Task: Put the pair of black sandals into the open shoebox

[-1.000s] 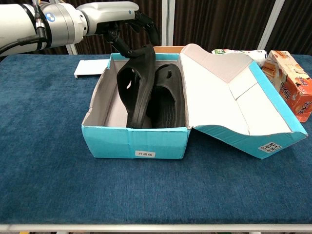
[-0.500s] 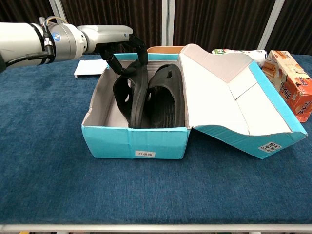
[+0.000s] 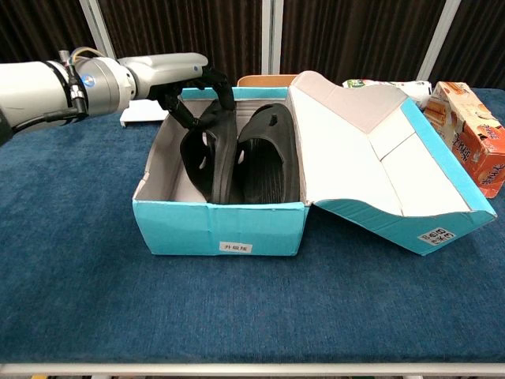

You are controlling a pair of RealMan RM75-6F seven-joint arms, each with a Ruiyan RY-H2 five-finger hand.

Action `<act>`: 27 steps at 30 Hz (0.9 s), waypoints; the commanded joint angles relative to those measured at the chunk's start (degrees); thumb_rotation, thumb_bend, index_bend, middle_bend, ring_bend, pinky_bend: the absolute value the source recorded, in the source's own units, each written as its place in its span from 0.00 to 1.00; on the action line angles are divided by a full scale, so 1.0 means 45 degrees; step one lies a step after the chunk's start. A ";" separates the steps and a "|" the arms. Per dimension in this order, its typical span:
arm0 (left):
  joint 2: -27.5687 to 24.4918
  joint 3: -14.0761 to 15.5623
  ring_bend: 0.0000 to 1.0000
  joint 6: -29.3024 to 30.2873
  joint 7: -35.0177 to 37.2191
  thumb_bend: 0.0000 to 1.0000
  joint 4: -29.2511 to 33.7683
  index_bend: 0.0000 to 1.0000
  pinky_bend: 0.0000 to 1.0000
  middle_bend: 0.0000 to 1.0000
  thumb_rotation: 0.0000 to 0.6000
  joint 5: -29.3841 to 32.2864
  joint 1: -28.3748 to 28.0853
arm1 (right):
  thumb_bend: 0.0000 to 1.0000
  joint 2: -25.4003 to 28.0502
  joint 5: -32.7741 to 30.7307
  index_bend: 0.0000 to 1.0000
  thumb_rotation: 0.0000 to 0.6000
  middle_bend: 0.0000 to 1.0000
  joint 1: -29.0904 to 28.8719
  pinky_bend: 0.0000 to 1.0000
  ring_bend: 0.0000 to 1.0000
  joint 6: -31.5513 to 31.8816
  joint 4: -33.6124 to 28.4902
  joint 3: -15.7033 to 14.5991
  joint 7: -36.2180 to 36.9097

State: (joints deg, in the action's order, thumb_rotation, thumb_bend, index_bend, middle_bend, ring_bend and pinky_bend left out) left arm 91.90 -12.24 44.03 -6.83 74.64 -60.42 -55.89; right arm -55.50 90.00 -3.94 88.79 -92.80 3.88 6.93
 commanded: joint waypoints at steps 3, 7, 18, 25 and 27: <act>-0.0883 -0.0460 0.08 0.2155 0.1963 0.43 0.1122 0.29 0.15 0.27 1.00 -0.1378 0.1296 | 0.12 0.0008 -0.0039 0.00 1.00 0.07 -0.0008 0.00 0.00 -0.0034 0.0032 0.0013 0.0096; -0.1685 -0.0522 0.08 0.3615 0.2564 0.40 0.1451 0.29 0.15 0.27 1.00 -0.1610 0.2398 | 0.12 -0.0059 -0.0202 0.00 1.00 0.07 -0.0045 0.00 0.00 -0.0214 0.0235 0.0024 0.0416; -0.3606 0.0930 0.08 0.7531 0.1183 0.34 0.1431 0.29 0.14 0.27 1.00 -0.1980 0.6085 | 0.12 -0.0454 -0.0647 0.00 1.00 0.07 -0.0394 0.00 0.00 -0.1280 0.1156 -0.0024 0.1636; -0.4400 0.2153 0.08 0.9221 0.0529 0.33 0.2148 0.29 0.13 0.27 1.00 -0.2082 0.8453 | 0.12 -0.0776 -0.0267 0.00 1.00 0.07 -0.0492 0.00 0.00 -0.1172 0.1422 -0.0098 0.1963; -0.4573 0.2369 0.08 0.9622 0.0417 0.33 0.2525 0.29 0.12 0.27 1.00 -0.2166 0.8947 | 0.12 -0.0831 -0.0249 0.00 1.00 0.07 -0.0492 0.00 0.00 -0.1167 0.1427 -0.0119 0.1905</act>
State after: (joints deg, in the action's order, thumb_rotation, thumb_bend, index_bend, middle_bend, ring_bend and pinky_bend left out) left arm 72.81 -3.35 85.12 -3.80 83.99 -69.67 -18.01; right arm -59.17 88.85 -6.15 83.52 -86.39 3.38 15.56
